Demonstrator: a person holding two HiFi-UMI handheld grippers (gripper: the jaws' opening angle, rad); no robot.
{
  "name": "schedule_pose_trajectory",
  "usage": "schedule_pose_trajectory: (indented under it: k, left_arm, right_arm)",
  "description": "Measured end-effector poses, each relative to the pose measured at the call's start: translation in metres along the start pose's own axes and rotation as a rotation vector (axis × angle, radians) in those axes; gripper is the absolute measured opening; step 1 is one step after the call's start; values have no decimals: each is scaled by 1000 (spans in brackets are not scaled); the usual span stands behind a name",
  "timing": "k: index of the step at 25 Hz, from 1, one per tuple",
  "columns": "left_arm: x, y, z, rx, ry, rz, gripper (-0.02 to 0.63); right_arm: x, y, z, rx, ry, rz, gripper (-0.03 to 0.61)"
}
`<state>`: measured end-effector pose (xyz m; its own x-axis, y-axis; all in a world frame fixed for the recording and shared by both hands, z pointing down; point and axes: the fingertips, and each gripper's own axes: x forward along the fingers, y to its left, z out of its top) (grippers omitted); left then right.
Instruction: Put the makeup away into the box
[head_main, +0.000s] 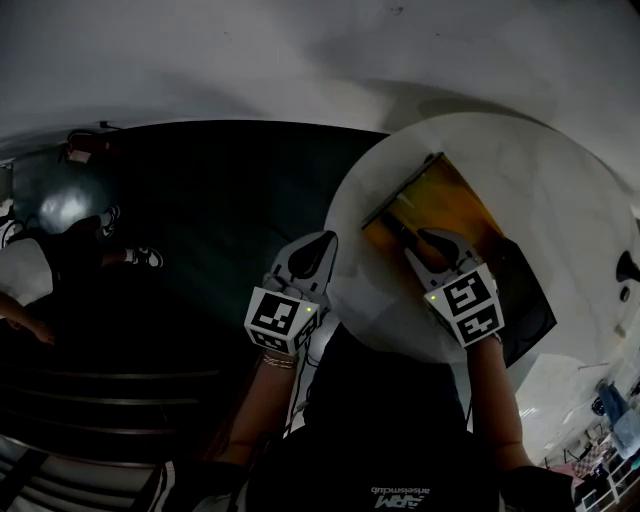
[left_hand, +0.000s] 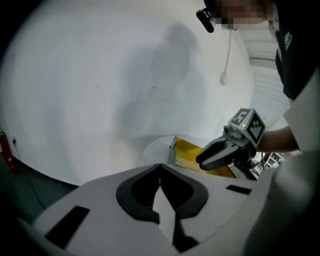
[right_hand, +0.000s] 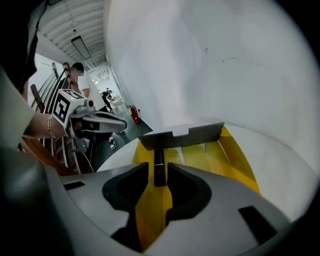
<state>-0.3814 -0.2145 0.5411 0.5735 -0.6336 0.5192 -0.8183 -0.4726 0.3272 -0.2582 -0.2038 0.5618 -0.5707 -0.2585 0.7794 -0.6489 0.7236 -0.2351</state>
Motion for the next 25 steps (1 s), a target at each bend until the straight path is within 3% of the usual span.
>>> schedule_pose_trajectory:
  k: [12, 25]
  left_arm:
    - [-14, -16, 20, 64, -34, -30, 17]
    - [-9, -66, 21, 149, -30, -167, 17]
  right_arm:
    - [-38, 6, 14, 3, -92, -87, 112]
    - [-80, 15, -1, 68, -176, -178, 64]
